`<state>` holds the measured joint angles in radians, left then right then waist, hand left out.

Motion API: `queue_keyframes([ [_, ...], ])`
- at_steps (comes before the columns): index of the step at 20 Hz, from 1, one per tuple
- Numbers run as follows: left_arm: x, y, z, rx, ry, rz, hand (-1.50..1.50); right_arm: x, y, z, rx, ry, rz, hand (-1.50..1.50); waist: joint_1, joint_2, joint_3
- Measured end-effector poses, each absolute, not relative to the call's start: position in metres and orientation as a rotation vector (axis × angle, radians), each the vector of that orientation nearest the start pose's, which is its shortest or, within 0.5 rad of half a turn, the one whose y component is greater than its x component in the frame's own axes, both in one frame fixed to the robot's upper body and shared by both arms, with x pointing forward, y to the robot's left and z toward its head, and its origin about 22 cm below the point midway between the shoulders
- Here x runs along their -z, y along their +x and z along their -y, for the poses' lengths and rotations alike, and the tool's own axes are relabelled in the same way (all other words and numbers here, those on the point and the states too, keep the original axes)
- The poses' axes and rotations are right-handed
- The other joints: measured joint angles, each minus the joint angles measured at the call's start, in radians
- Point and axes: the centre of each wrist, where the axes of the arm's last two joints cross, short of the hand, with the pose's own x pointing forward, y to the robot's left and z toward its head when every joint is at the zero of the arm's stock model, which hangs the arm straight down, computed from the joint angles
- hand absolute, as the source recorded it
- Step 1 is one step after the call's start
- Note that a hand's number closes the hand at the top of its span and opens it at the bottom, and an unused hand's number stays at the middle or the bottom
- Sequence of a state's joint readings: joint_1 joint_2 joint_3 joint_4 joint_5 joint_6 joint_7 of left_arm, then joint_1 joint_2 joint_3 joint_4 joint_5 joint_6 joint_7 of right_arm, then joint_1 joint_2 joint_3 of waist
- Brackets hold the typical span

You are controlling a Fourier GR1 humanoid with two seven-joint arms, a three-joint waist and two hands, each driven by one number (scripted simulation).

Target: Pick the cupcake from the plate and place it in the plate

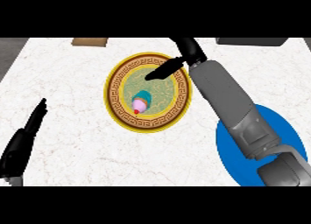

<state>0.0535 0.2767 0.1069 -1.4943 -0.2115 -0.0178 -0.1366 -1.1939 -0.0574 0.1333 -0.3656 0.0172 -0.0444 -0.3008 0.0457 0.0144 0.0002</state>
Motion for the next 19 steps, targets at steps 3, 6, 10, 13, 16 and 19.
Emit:
queue_keyframes([
  [3,0.003,0.226,-0.329,0.328,0.439,1.54,0.0,-0.104,0.456,0.12,-0.522,0.103,1.762,-1.5,-0.003,0.003,0.0],
  [6,-0.004,0.23,-0.327,0.329,0.439,1.545,0.0,-0.107,0.463,0.158,-0.458,0.143,1.783,-1.5,0.0,0.005,0.001],
  [10,-0.005,0.232,-0.321,0.33,0.431,1.553,0.0,-0.106,0.465,0.206,-0.418,0.171,1.834,-1.5,0.011,0.011,0.001],
  [13,-0.006,0.232,-0.321,0.337,0.427,1.558,0.0,-0.106,0.464,0.234,-0.425,0.166,1.868,-1.5,0.023,0.016,0.002],
  [16,-0.009,0.234,-0.32,0.35,0.417,1.562,0.0,-0.112,0.464,0.257,-0.436,0.154,1.884,-1.5,0.03,0.019,0.002],
  [19,-0.006,0.234,-0.317,0.351,0.413,1.572,0.0,-0.113,0.461,0.276,-0.436,0.145,1.886,-1.5,0.038,0.023,0.002],
])
